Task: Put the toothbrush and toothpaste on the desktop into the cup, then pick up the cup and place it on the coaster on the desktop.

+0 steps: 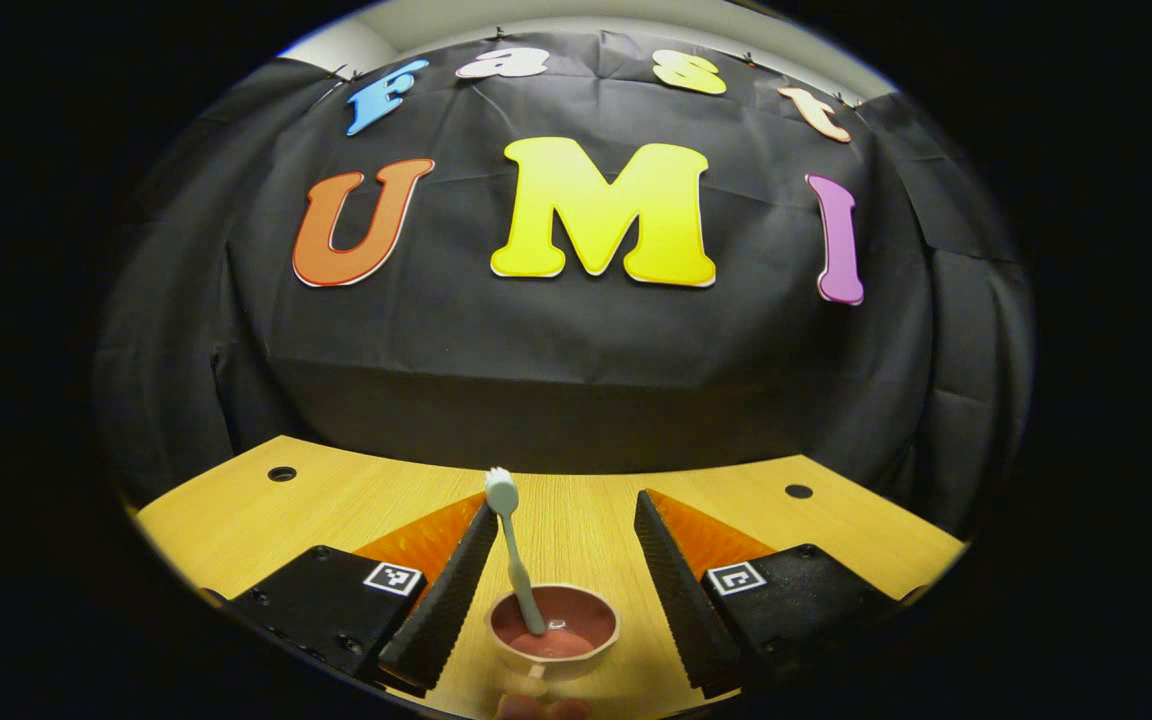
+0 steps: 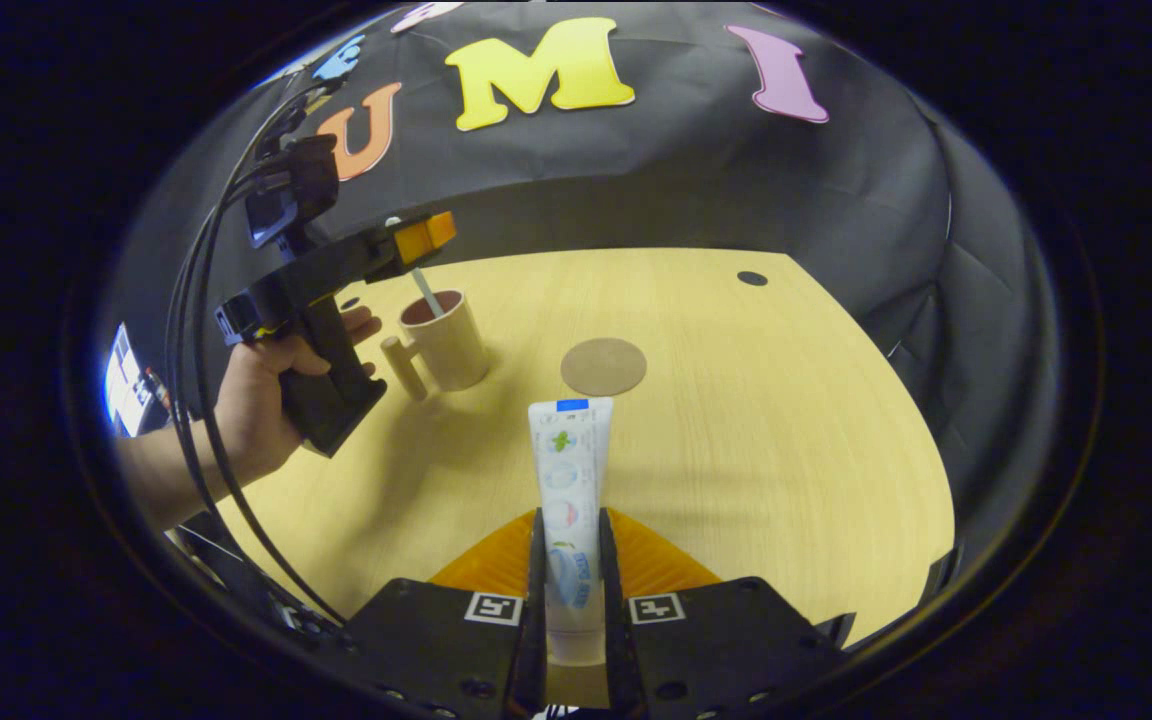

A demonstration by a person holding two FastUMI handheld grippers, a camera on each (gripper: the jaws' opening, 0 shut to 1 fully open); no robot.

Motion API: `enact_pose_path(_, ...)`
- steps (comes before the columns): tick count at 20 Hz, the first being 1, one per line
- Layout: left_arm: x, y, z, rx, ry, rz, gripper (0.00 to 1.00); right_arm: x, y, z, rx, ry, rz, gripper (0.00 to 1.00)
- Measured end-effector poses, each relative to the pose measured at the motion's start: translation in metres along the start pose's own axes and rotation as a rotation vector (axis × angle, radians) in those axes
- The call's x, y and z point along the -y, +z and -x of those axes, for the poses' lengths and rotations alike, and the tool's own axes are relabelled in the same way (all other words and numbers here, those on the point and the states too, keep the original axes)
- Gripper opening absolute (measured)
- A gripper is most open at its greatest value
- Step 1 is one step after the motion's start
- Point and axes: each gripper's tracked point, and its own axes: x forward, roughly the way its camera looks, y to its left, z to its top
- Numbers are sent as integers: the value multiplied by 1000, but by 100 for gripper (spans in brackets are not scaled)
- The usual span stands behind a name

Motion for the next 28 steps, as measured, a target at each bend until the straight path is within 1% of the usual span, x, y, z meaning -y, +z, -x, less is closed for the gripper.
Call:
enact_pose_path(1, -1, -6, 2, -17, -4, -21, 88, -1, -2, 2, -2, 1, 4, 23)
enact_pose_path(3, -2, -16, 6, -47, -6, -23, 90, -2, -2, 5, 6, 5, 9, 23)
enact_pose_path(4, -5, -17, 8, -51, 0, -23, 95, -2, -1, 6, 13, 7, 13, 24)
enact_pose_path(5, -7, -15, 12, -46, 6, -19, 98, -3, 1, 7, 20, 8, 15, 24)
enact_pose_path(9, -12, 8, 23, 6, 17, -15, 98, -7, 16, 8, 72, 21, 25, 24)
enact_pose_path(12, -21, 32, 34, 39, 33, 22, 97, -14, 48, 2, 147, 38, 32, 24)
enact_pose_path(15, -41, 50, 46, 61, 78, 25, 97, -40, 106, -21, 262, 96, 48, 22)
enact_pose_path(16, -50, 53, 53, 61, 96, 18, 97, -50, 122, -28, 296, 119, 57, 24)
enact_pose_path(18, -68, 53, 69, 46, 127, 14, 97, -83, 167, -48, 387, 189, 72, 24)
enact_pose_path(20, -81, 53, 76, 33, 154, 16, 97, -106, 190, -66, 445, 234, 92, 24)
enact_pose_path(23, -102, 58, 83, 27, 195, 14, 97, -144, 209, -96, 493, 312, 131, 24)
enact_pose_path(25, -113, 64, 83, 31, 212, 2, 97, -159, 216, -114, 513, 341, 153, 24)
enact_pose_path(27, -124, 69, 84, 27, 228, -10, 97, -172, 220, -132, 530, 386, 164, 22)
enact_pose_path(28, -126, 69, 85, 23, 237, -15, 97, -175, 220, -137, 530, 409, 166, 24)
